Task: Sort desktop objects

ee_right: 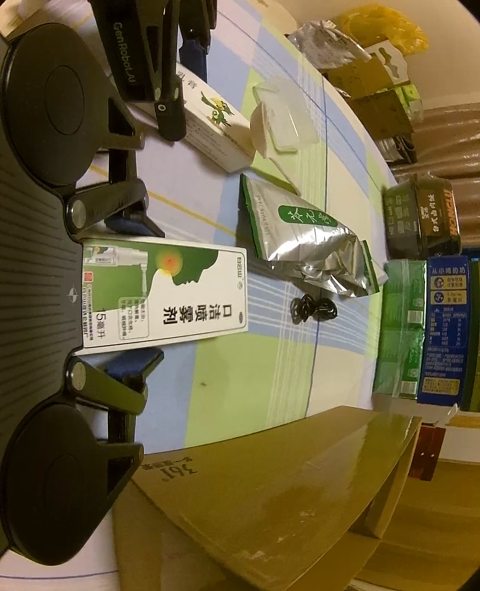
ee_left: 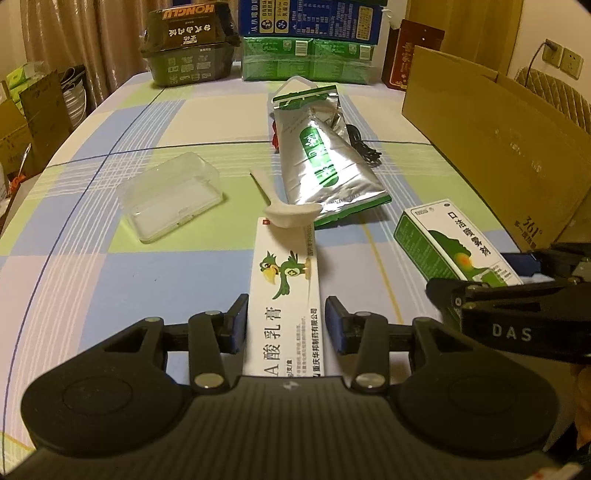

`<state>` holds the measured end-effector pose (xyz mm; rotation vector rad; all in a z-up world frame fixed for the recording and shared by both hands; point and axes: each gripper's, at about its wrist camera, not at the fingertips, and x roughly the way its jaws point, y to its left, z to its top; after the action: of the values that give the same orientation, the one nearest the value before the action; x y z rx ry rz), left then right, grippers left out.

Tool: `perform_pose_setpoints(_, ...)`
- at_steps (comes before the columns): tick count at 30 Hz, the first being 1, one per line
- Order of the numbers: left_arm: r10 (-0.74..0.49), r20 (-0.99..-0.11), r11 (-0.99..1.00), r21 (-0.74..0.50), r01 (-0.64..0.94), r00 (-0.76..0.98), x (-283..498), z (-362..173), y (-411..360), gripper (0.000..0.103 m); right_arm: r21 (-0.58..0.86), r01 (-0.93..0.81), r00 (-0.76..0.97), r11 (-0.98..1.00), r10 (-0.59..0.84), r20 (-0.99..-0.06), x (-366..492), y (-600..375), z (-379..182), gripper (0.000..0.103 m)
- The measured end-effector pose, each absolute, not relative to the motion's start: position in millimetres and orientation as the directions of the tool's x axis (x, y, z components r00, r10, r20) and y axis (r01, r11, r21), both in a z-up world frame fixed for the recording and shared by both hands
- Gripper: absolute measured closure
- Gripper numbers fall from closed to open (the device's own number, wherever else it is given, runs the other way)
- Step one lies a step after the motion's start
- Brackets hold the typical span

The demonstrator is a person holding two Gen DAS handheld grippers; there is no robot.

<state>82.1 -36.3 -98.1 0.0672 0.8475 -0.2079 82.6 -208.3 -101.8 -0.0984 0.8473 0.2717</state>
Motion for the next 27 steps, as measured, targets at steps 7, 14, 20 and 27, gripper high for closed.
perform_pose_setpoints(7,-0.163,-0.753,0.972,-0.01,0.236,0.637,78,-97,-42,0.07,0.031,-0.268,0.626,0.963,0.199,-0.754,79,-209,-101,0.05)
perform_pose_setpoints(14,-0.226,-0.738,0.956,-0.043,0.29,0.636,73,-93,-51,0.07,0.023,-0.228,0.667,0.974,0.173,-0.725,74,-218,-90,0.05)
perform_pose_setpoints(20,-0.229,-0.737,0.956,-0.047,0.29,0.636,70,-90,-52,0.07,0.036,-0.226,0.662,0.974,0.18,-0.727,69,-221,-86,0.05)
perform_pose_setpoints(27,-0.222,-0.721,0.958,-0.036,0.286,0.656,65,-74,-51,0.07,0.054,-0.222,0.69,0.974,0.196,-0.697,58,-225,-63,0.05)
